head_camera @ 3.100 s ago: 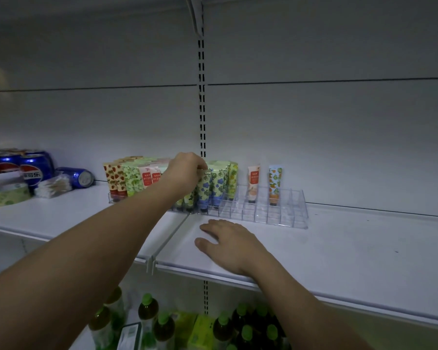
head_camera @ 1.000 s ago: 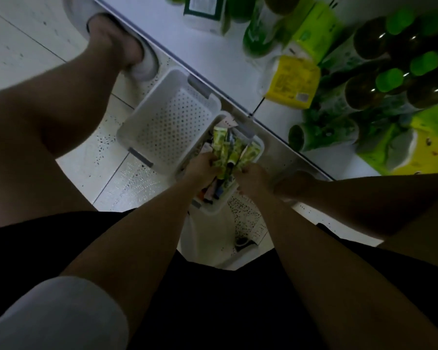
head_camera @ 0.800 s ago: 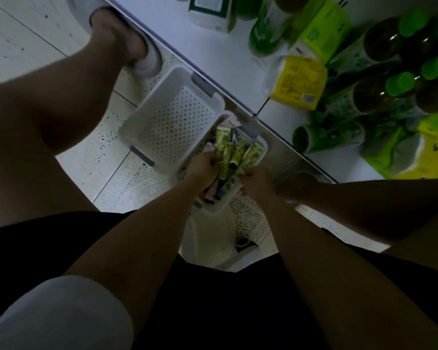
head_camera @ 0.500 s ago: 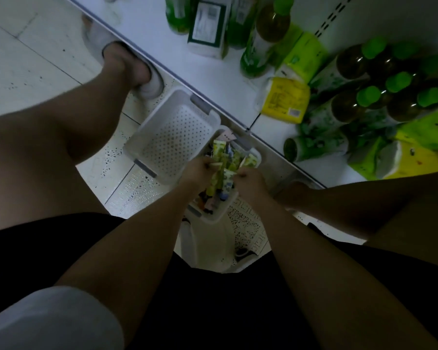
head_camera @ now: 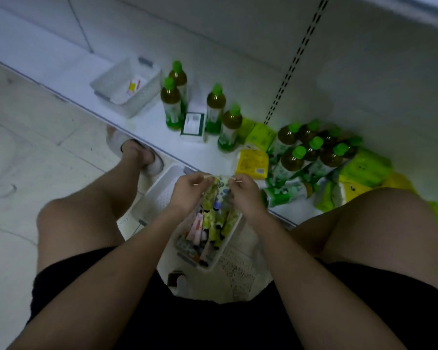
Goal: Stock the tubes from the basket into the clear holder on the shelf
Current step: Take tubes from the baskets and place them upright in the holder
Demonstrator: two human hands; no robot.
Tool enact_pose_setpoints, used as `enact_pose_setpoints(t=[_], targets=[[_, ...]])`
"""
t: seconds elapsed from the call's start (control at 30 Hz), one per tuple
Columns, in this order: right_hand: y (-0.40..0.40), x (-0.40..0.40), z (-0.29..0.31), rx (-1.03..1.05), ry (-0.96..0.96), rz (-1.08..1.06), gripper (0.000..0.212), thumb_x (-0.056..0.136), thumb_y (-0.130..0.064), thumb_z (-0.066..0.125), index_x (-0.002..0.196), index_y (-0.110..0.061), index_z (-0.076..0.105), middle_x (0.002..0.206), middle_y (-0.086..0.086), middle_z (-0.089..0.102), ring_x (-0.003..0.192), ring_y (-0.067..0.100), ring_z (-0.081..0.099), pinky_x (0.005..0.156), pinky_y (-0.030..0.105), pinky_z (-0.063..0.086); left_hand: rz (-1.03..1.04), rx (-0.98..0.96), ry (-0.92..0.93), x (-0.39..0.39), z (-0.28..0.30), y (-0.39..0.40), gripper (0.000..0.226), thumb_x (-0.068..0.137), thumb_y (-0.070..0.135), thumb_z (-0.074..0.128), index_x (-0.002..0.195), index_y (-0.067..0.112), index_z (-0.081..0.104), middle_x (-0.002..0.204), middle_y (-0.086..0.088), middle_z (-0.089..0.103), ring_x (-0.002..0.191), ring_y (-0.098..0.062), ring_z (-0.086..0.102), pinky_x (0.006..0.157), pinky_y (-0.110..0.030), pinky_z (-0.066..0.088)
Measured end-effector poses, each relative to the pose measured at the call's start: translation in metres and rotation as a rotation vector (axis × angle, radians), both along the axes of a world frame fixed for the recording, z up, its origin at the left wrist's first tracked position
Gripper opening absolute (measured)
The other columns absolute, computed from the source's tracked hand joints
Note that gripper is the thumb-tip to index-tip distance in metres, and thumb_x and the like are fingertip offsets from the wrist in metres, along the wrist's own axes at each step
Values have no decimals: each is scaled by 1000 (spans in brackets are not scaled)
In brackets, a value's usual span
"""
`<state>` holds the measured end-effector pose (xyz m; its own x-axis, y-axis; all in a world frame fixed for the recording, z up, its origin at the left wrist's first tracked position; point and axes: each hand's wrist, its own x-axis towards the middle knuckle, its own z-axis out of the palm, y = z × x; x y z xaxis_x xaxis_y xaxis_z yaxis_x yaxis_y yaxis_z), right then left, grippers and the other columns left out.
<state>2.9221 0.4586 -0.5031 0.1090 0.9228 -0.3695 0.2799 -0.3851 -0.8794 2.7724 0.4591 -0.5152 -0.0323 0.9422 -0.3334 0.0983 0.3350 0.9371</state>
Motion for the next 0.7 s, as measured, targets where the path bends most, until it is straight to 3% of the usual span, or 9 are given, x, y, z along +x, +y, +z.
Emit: enact_pose_setpoints(t=[0.1,0.17,0.23,0.33,0.47,0.7], targets=[[9,3,51,132,46,29,16,100,-21,50,85,-18,54,84,3,60,83,20,61,73,37,52,-36,107,-62,-11,50,12,11,93,19,63,89,12,70,81,-1,71,76,-16,67,73,-34,57],[12,9,87,221,71,41,18,100,-23,51,83,-24,54,82,-7,63,78,9,63,63,27,54,-46,190,-66,-16,89,20,12,93,19,62,86,15,70,74,4,70,70,-13,67,64,-29,58],[11,18,124,316,53,77,16,100,-22,51,85,-26,56,83,-5,65,73,7,63,54,20,53,-54,265,-68,-17,128,25,12,94,20,61,86,17,70,72,5,69,69,-12,67,64,-31,59],[7,31,181,446,35,122,18,99,-19,52,85,-27,58,77,-2,65,68,11,62,56,25,54,-89,413,-35,-15,188,29,12,94,21,60,87,23,70,71,10,70,67,-5,67,62,-28,60],[2,42,251,587,47,160,18,98,-15,54,85,-26,61,68,-10,66,62,5,60,55,26,54,-125,570,-31,-7,261,28,10,93,22,63,89,20,72,66,10,67,58,-1,61,50,-21,52],[-5,63,355,733,-64,249,11,98,-24,56,90,-23,63,63,-7,66,61,3,62,60,32,57,-228,738,15,6,369,33,11,92,25,64,88,20,73,71,7,67,63,-3,62,56,-24,55]])
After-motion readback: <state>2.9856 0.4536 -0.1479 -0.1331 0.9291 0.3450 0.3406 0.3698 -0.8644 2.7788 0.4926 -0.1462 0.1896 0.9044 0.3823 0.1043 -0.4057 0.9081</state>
